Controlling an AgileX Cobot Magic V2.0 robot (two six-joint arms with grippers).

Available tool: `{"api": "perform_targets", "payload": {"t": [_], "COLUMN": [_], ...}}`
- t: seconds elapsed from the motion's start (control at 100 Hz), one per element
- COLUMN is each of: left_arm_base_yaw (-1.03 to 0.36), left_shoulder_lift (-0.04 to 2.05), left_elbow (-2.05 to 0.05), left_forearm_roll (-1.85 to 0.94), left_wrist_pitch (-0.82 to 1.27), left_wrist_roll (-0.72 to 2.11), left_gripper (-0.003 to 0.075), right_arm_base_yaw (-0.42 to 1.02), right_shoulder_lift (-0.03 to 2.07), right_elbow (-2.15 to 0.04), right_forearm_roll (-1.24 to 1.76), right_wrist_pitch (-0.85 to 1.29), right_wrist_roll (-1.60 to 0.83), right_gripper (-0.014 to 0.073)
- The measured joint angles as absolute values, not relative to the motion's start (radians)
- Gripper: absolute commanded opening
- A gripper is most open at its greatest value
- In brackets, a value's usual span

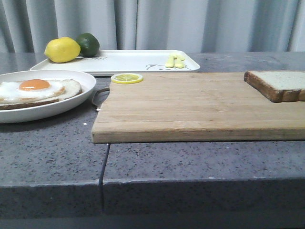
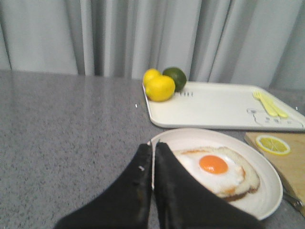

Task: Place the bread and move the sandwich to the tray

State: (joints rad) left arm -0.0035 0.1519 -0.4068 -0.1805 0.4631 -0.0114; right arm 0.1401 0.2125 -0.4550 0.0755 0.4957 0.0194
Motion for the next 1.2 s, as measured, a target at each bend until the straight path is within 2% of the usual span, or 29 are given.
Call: {"api": "perform_targets", "payload": {"t": [0.21, 0.35, 0.83, 0.93, 1.1, 1.15, 1.2], "left_arm_base_yaw": [-0.004, -0.004, -0.004, -0.004, -0.004, -0.004, -0.004], "left_shoulder_lift": [0.380, 0.499, 0.618, 0.621, 0.621, 0.621, 0.621], "left_elbow": [-0.667, -0.801, -0.846, -0.848, -0.848, -0.848, -0.848], "left_forearm_roll": [-0.181, -0.181, -0.183, -0.183, -0.183, -0.183, -0.183], "left_wrist_pitch": [0.755, 0.872, 0.843, 0.843, 0.859, 0.864, 0.866], "left_wrist_roll": [-0.011, -0.011, -0.011, -0.011, 0.010, 0.010, 0.010], "left_gripper": [-0.0019, -0.0019, -0.0007, 0.0093, 0.0447, 0.0517, 0.0554], "right_arm_base_yaw": [0.140, 0.140, 0.140, 0.140, 0.140, 0.140, 0.140], "right_shoulder_lift": [0.402, 0.487, 0.526, 0.526, 0.526, 0.526, 0.526], "right_elbow": [-0.684, -0.763, -0.770, -0.772, -0.772, -0.772, -0.772], "right_forearm_roll": [0.076, 0.076, 0.088, 0.088, 0.088, 0.088, 0.088], "right_wrist_pitch": [0.682, 0.725, 0.747, 0.769, 0.774, 0.774, 0.774], "right_wrist_roll": [0.019, 0.019, 0.019, 0.019, 0.019, 0.019, 0.019], "right_gripper": [-0.0067, -0.0067, -0.0048, 0.0057, 0.0367, 0.0450, 0.0519]}}
